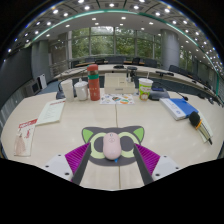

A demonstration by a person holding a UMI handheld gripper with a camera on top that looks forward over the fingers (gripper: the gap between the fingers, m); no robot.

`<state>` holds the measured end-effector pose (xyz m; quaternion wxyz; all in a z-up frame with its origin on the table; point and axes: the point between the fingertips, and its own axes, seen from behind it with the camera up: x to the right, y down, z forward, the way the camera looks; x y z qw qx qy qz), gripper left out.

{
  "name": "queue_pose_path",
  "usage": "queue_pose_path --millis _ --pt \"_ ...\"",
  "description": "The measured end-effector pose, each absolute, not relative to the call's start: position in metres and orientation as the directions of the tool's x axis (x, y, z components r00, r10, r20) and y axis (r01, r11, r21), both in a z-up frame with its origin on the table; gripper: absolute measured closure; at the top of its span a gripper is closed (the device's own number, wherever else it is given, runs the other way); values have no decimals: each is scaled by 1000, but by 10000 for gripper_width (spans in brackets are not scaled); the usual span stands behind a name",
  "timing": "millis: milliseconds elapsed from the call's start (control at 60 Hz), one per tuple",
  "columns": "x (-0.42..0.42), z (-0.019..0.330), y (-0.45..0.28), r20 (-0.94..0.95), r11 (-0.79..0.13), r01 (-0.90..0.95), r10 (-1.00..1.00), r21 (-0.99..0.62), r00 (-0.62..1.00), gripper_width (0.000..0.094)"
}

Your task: Arrange mouse

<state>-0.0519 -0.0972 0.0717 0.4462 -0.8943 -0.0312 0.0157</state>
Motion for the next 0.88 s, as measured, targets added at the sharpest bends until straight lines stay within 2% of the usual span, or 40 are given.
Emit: queue_pose_path --millis 233,367,583,883 --pt "-56 161 -203 54 -537 57 21 -842 998 82" --pt "-65 198 -270 79 -506 74 13 -859 997 80" --pt "-80 229 -345 91 -484 89 20 -870 996 81" --pt "-87 247 -371 92 -461 93 25 -883 995 82"
